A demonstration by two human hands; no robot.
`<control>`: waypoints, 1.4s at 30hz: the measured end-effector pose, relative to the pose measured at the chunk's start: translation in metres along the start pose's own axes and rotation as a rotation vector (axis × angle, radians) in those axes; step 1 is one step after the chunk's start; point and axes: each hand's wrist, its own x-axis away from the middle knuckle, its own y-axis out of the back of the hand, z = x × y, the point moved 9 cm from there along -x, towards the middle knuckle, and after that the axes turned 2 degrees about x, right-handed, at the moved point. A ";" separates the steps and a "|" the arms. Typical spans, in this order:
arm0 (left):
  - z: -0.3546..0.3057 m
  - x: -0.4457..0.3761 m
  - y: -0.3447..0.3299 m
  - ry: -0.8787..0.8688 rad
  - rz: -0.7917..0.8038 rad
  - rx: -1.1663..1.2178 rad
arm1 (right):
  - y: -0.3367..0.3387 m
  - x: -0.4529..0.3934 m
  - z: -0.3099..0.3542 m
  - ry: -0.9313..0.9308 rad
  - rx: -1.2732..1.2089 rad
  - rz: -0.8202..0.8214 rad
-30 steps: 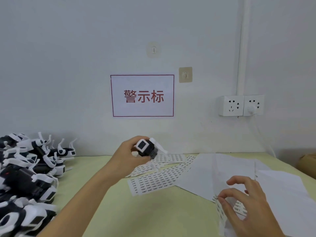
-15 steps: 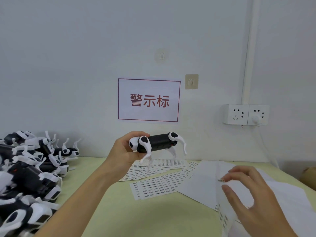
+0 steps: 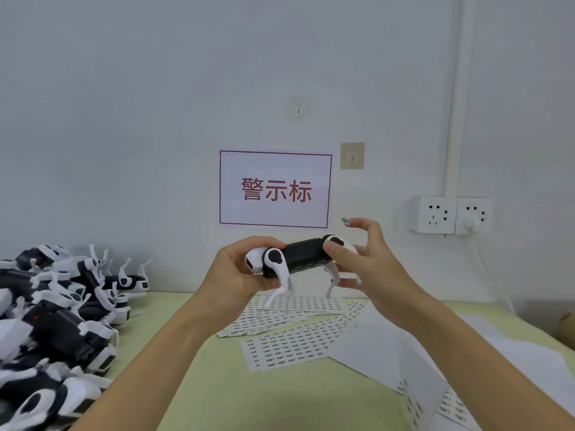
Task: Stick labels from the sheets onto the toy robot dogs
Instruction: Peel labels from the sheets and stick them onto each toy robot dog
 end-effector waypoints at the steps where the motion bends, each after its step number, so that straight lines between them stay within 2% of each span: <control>1: 0.000 0.000 0.001 0.000 0.003 0.002 | -0.002 -0.004 -0.004 -0.021 -0.057 0.010; 4: 0.005 0.000 0.001 0.017 0.008 -0.026 | -0.008 -0.011 -0.017 -0.095 -0.273 0.058; 7: 0.009 0.001 -0.003 0.027 0.029 -0.105 | -0.008 -0.014 -0.026 -0.113 -0.334 0.032; 9: 0.012 0.003 -0.012 0.063 0.152 -0.139 | -0.003 -0.015 -0.031 -0.120 -0.314 -0.033; 11: 0.023 0.011 -0.023 0.190 0.324 -0.102 | 0.002 -0.015 -0.033 -0.120 -0.296 -0.078; 13: 0.033 0.018 -0.028 0.339 0.392 0.000 | 0.006 -0.015 -0.030 -0.098 -0.281 -0.085; 15: 0.037 0.019 -0.027 0.413 0.340 0.044 | 0.008 -0.015 -0.026 -0.050 -0.223 -0.079; 18: 0.034 0.013 -0.020 0.396 0.217 -0.081 | 0.006 -0.013 -0.016 0.026 -0.080 -0.069; 21: 0.026 0.011 -0.023 0.350 0.220 -0.280 | -0.005 -0.009 -0.009 0.075 0.022 -0.029; 24: 0.022 0.010 -0.025 0.311 0.222 -0.366 | -0.018 -0.004 -0.004 0.094 0.110 0.028; 27: 0.019 0.009 -0.025 0.294 0.200 -0.376 | -0.018 -0.003 0.000 0.099 0.099 0.027; 31: 0.016 0.005 -0.013 0.292 0.060 -0.373 | 0.008 -0.002 0.017 0.181 0.060 -0.152; 33: 0.015 0.003 -0.010 0.294 0.015 -0.376 | 0.015 0.002 0.031 0.249 0.128 -0.196; 36: 0.012 0.003 -0.006 0.311 -0.037 -0.329 | 0.010 0.006 0.046 0.319 0.310 -0.140; 42: -0.001 0.001 -0.020 0.226 0.035 -0.319 | -0.008 0.011 0.055 0.364 0.635 -0.075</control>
